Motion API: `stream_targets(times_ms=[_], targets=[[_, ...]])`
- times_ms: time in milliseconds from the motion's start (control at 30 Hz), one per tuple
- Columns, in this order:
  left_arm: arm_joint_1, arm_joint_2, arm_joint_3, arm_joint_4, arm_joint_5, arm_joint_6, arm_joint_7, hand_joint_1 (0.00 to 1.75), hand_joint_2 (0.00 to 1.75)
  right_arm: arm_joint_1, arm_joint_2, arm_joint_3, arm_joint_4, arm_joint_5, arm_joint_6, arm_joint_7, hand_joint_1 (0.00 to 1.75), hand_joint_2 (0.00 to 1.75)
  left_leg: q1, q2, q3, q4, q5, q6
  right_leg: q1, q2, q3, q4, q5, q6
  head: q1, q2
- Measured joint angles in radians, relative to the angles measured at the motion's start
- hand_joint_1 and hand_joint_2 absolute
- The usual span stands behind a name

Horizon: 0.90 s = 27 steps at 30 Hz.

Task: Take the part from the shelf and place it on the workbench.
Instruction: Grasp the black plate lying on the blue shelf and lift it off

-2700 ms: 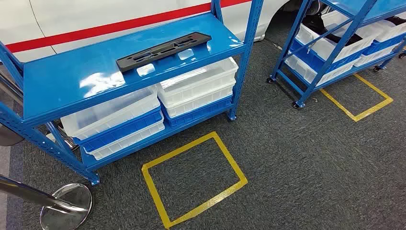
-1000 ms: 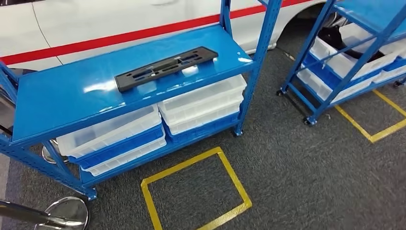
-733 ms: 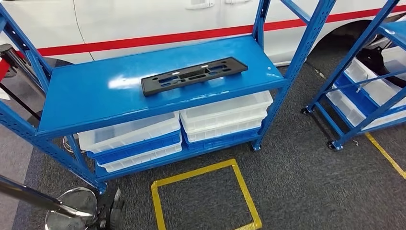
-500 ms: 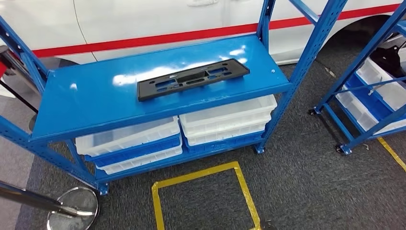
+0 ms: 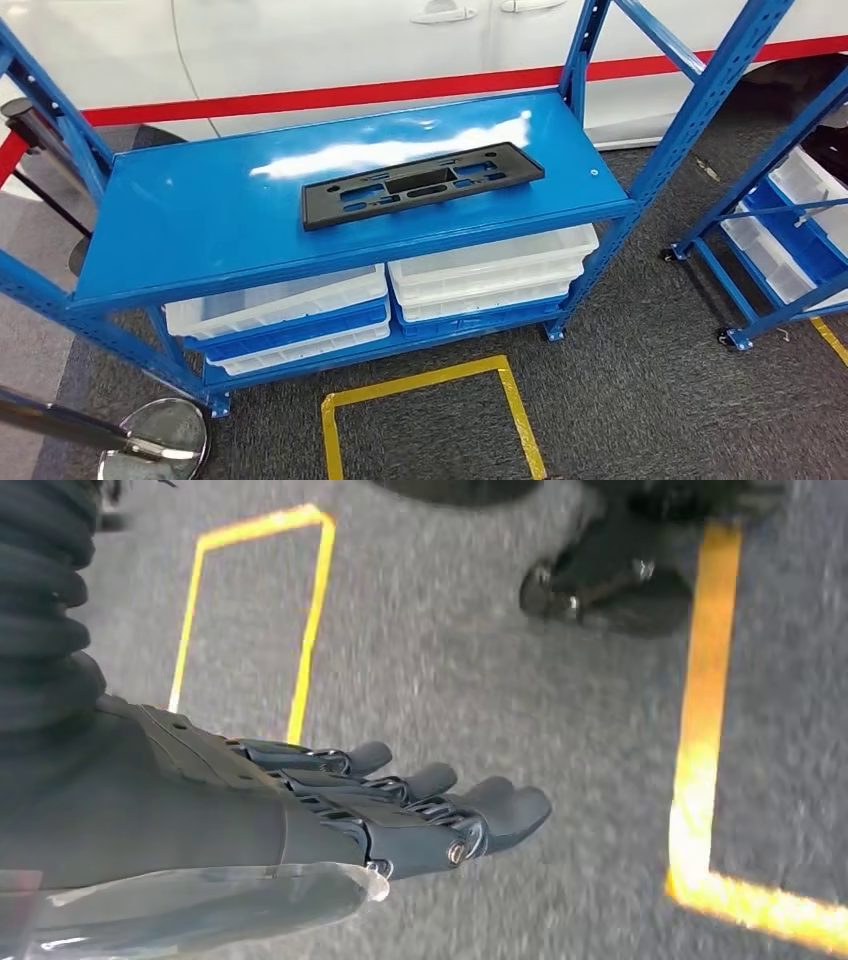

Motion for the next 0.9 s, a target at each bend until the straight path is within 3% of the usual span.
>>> stream_targets(times_ms=[67,367,400,500,533,900], targets=[[0.008,0.002,0.0,0.006,-0.008,-0.013,-0.015,0.0,1.75,-0.01,0.006,-0.041,0.001,0.033,0.002,-0.006,0.0,1.75,-0.003,0.009,0.005,-0.001,-0.003,0.004,-0.002,0.005,0.001,-0.006,0.001,0.003,0.0,0.0],[0.059,0.017,0.001,0.043,-0.058,-0.083,-0.111,0.0,1.75,-0.047,0.041,-0.287,0.01,0.212,0.017,-0.023,0.0,1.75,-0.004,-0.003,0.007,0.0,-0.008,0.016,-0.003,-0.01,0.01,-0.019,-0.003,0.013,0.0,0.0],[0.062,0.019,0.001,0.048,-0.064,-0.091,-0.122,0.0,1.75,-0.05,0.048,-0.316,0.011,0.232,0.017,-0.026,0.0,1.31,-0.004,-0.003,0.007,0.0,-0.008,0.016,-0.003,-0.01,0.01,-0.019,-0.003,0.014,0.0,0.0],[0.073,0.024,0.001,0.068,-0.08,-0.115,-0.155,0.0,0.44,-0.057,0.068,-0.409,0.014,0.293,0.017,-0.038,0.0,0.0,-0.004,-0.003,0.008,0.0,-0.008,0.017,-0.003,-0.01,0.011,-0.019,-0.002,0.016,0.0,0.0],[0.077,0.026,0.001,0.074,-0.085,-0.123,-0.166,0.0,0.0,-0.059,0.075,-0.439,0.014,0.312,0.017,-0.044,0.0,0.0,-0.004,-0.003,0.009,0.0,-0.008,0.017,-0.003,-0.01,0.011,-0.019,-0.002,0.016,0.0,0.0],[0.123,0.044,0.005,0.148,-0.138,-0.206,-0.29,0.0,0.0,-0.054,0.15,-0.686,-0.023,0.54,0.019,-0.188,0.0,0.0,-0.001,-0.003,0.011,-0.001,-0.007,0.017,-0.002,-0.01,0.013,-0.019,-0.003,0.017,0.0,0.0]])
